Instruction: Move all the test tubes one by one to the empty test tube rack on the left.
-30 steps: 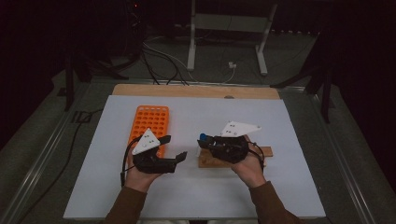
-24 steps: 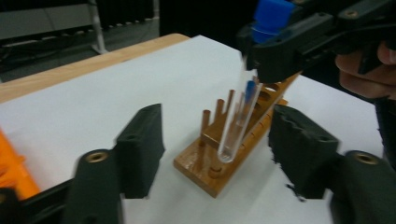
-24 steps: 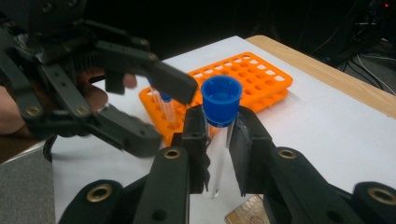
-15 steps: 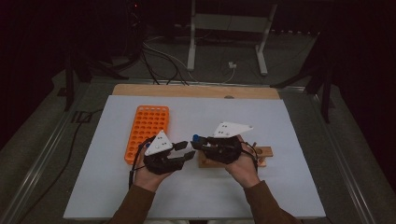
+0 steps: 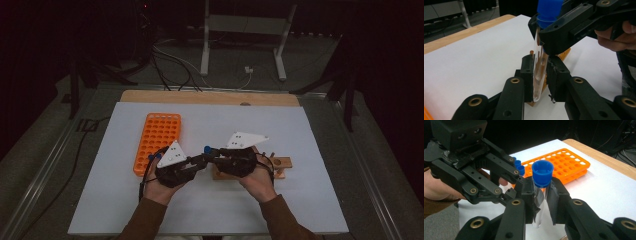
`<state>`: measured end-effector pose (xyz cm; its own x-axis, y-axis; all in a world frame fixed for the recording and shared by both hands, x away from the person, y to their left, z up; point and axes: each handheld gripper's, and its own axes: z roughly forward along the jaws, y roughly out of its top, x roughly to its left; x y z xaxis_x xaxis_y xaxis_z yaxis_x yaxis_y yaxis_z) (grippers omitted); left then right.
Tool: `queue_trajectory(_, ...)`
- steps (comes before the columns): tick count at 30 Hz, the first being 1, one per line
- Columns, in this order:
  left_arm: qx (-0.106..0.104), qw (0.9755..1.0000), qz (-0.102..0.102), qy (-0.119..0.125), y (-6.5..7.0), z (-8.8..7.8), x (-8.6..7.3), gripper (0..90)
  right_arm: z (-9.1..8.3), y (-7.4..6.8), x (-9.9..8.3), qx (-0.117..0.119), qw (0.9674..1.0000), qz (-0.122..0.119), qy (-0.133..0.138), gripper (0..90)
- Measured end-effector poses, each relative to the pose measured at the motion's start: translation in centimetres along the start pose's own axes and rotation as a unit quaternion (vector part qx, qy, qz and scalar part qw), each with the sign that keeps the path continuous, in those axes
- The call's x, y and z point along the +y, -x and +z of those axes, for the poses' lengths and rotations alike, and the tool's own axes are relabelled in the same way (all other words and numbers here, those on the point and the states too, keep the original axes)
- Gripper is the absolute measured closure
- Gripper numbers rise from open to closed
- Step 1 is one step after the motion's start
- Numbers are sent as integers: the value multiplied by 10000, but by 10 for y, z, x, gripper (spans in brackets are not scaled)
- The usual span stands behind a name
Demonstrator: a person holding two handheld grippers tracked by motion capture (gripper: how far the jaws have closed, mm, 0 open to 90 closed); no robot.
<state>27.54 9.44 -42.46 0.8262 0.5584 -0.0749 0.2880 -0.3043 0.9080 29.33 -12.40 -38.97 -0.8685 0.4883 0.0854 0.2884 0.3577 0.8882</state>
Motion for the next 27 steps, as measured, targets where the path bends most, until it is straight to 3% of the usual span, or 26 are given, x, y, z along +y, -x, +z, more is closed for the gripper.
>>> queue_trajectory(6,-12,10000,20,5,0,0,0,780,-1,0,0,32,10000,-2,7,736)
queue_trajectory(11,87,9999,-65,11,-4,-3,0,780,-5,4,-1,255,9995,141,129,497)
queue_trajectory(17,222,9996,-178,19,-10,-10,0,781,-12,10,-3,-67,9993,264,274,294)
queue_trajectory(22,311,9992,-253,60,-14,-15,-1,781,-16,17,-6,-380,9982,393,234,157)
queue_trajectory(27,342,9988,-333,92,-19,-20,-4,781,-19,24,-13,-698,9960,529,183,90)
